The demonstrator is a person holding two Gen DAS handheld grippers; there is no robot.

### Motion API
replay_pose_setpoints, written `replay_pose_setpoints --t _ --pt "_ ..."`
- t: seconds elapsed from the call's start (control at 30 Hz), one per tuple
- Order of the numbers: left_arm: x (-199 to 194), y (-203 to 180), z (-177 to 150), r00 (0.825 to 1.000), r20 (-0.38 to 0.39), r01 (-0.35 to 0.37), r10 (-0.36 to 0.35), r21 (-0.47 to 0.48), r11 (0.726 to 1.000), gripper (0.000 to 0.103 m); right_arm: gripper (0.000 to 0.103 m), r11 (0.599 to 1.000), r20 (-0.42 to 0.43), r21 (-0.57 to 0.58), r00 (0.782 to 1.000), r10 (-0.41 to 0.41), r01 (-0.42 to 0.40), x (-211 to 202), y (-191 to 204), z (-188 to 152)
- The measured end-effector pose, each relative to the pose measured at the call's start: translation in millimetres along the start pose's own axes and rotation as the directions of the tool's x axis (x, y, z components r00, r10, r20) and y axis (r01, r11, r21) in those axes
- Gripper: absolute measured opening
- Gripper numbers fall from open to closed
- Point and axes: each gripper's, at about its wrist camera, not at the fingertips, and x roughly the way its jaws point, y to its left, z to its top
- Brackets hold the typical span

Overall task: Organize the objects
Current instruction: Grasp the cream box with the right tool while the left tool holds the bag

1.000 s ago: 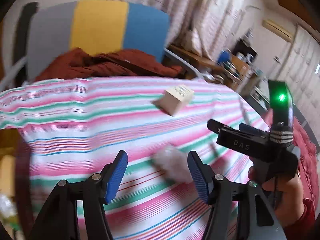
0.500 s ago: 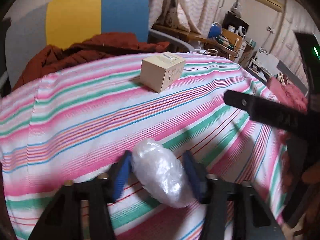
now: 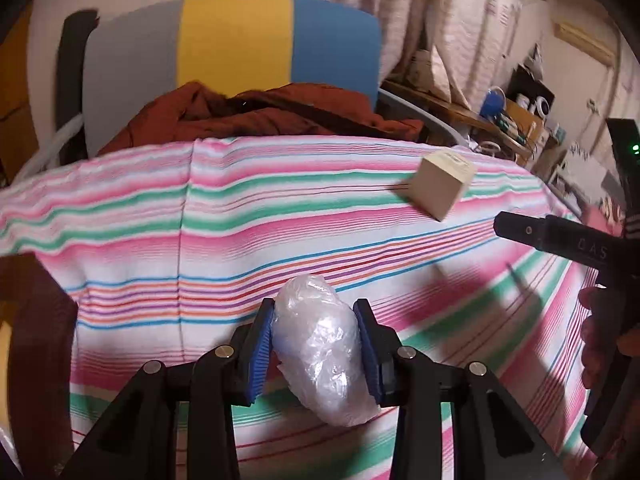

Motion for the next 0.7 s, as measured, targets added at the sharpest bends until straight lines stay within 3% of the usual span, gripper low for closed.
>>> replay_pose_setpoints --t 0.23,0.5,0.7 --pt "4 10 -4 1.000 0.008 0.019 -0.018 -0.044 0.999 0.039 0.103 1.000 -0.021 0.007 1.000 -0.016 0.016 22 24 23" --pt "8 16 -7 1.000 0.006 0.030 -0.029 -0.077 0.997 0.038 0.103 0.988 -0.078 0.147 0.996 -0.036 0.047 65 41 64" --pt "7 19 -8 0.999 0.012 0.045 -0.044 -0.086 0.995 0.038 0.103 0.976 -0.135 0.160 0.983 -0.125 0.146 96 56 82"
